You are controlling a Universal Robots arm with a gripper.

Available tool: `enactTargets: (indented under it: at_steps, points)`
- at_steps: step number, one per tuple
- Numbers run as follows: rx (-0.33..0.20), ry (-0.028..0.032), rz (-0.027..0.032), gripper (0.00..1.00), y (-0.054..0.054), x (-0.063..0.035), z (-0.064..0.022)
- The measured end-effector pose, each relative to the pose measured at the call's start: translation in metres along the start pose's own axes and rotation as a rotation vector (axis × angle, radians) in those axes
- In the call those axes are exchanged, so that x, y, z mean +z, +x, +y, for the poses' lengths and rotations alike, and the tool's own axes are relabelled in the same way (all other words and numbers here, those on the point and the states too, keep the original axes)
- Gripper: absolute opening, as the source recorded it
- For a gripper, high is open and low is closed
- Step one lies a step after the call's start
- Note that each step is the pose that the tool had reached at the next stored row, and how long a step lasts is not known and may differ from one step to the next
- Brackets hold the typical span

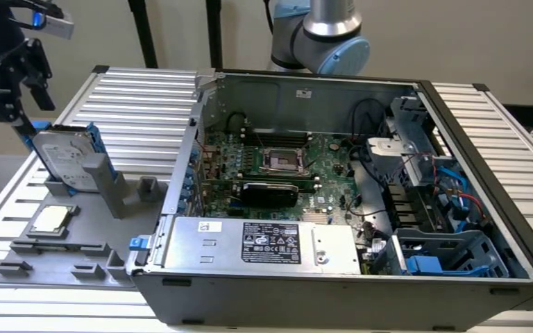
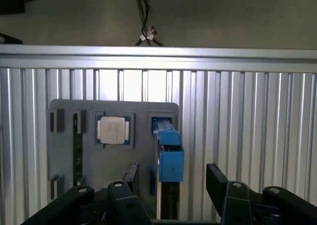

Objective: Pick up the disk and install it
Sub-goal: 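Pick up the disk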

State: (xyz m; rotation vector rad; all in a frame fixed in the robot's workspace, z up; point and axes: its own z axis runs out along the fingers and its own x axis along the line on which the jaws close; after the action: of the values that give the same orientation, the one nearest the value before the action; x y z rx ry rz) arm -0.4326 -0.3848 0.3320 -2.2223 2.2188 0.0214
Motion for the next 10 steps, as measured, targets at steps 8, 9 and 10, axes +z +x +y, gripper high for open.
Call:
enactTargets:
  at_steps: [8, 9, 10]
  points:
    - [0.0, 0.0001, 0.0, 0.65, 0.0, 0.0146, 0.0]
    - [0.0, 0.0001, 0.0, 0.65, 0.0, 0.0164, 0.0]
    - [0.0, 0.0, 0.0, 0.65, 0.0, 0.0181, 0.0]
